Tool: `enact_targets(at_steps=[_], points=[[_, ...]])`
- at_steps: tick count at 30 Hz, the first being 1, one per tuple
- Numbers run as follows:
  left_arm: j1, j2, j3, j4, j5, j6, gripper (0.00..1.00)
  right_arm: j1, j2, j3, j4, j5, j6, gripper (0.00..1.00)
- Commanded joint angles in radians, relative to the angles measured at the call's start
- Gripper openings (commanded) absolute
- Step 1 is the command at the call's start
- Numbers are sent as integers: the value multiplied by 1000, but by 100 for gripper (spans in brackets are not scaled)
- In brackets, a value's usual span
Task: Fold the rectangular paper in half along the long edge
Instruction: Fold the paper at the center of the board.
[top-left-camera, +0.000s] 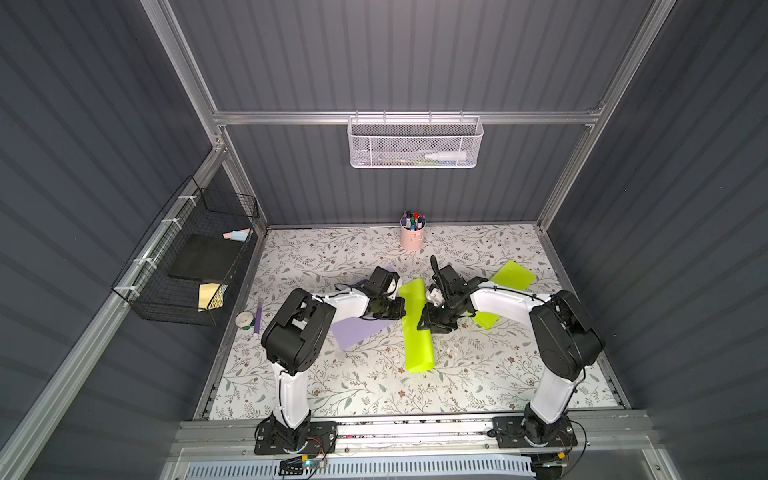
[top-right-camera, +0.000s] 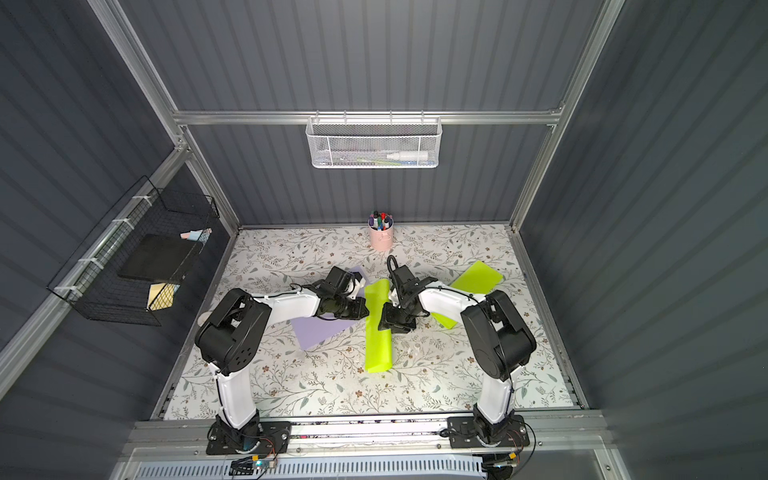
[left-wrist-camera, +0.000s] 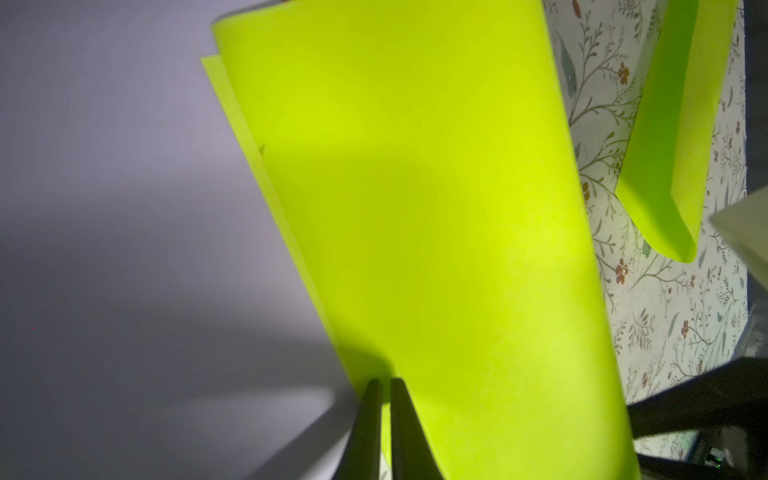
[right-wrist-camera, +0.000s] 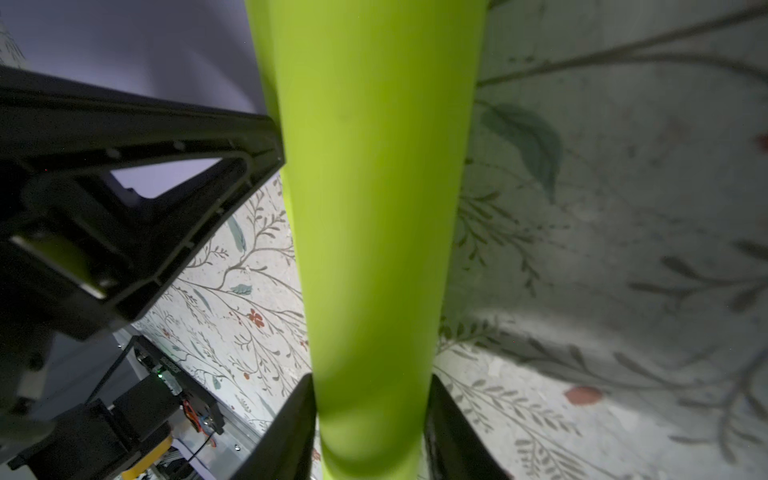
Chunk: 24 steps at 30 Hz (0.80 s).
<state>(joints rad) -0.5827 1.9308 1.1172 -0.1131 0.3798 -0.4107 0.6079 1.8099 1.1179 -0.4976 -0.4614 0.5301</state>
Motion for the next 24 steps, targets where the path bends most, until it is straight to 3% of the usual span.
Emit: enact_targets(at_steps=[1, 14, 24], points=[[-3, 16, -12, -65, -12, -2, 12, 2, 7, -10, 6, -18, 2, 39], [-3, -3, -7, -80, -18, -1, 12, 1, 20, -34, 38, -81, -41, 36], [-3, -7, -4, -88, -21, -1, 12, -3, 37, -40, 37, -58, -41, 33]])
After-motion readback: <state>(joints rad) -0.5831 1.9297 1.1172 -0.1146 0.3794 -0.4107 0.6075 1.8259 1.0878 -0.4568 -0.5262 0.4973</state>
